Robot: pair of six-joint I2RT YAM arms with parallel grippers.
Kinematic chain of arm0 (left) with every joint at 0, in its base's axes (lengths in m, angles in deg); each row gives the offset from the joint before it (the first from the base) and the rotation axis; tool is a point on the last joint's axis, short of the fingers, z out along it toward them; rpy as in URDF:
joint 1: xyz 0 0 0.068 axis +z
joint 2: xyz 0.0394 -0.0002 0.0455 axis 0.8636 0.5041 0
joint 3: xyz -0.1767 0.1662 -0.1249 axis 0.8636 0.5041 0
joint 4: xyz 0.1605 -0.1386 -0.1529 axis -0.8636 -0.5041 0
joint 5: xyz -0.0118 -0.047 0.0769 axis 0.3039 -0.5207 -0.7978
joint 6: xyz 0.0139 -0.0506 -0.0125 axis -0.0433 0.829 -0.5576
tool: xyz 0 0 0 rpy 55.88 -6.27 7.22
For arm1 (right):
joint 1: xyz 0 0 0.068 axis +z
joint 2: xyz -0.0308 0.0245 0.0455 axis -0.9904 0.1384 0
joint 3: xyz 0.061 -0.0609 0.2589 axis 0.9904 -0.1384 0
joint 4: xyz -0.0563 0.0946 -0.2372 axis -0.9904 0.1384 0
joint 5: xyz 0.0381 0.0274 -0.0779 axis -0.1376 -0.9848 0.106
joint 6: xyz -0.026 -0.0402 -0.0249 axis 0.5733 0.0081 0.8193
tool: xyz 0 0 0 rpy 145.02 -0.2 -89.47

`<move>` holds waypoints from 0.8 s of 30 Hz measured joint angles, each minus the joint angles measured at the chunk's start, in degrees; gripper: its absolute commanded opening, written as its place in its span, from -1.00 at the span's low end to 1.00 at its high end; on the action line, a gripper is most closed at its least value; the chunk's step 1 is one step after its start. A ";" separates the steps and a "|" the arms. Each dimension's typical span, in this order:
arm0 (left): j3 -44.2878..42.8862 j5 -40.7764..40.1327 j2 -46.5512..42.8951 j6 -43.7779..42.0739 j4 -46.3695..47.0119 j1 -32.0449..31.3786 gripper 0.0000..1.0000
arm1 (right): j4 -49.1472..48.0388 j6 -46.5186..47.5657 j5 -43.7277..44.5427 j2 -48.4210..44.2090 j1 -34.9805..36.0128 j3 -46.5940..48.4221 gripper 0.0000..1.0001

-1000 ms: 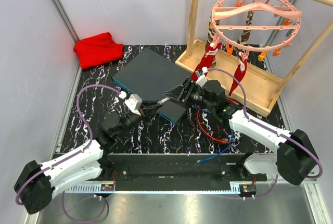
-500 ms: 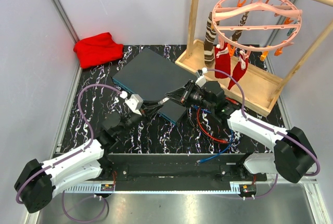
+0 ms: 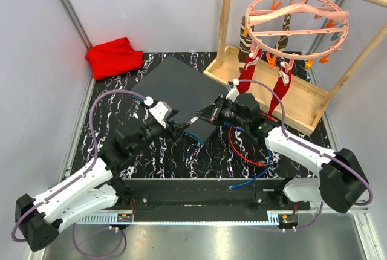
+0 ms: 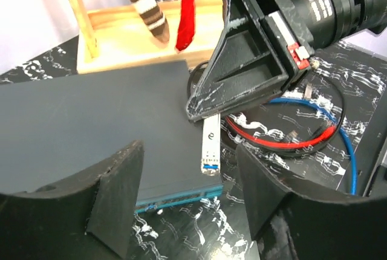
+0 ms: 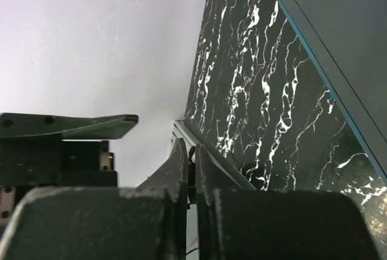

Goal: Insert the plug into the switch port
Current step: Pick up the plug from the center of the board.

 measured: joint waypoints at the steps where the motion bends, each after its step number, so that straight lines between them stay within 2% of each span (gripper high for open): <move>1: -1.53 0.24 0.24 -0.59 -2.40 0.04 0.35 | 0.59 0.70 -0.04 -0.04 -0.02 0.28 -1.00; 12: -16.15 4.00 11.45 -2.27 -22.84 1.14 0.33 | 5.38 3.89 -0.17 -0.15 -0.09 1.97 -1.00; 24: -23.08 6.97 17.03 -2.40 -32.22 1.14 0.17 | 8.70 4.04 -0.17 -0.15 -0.09 2.95 -1.00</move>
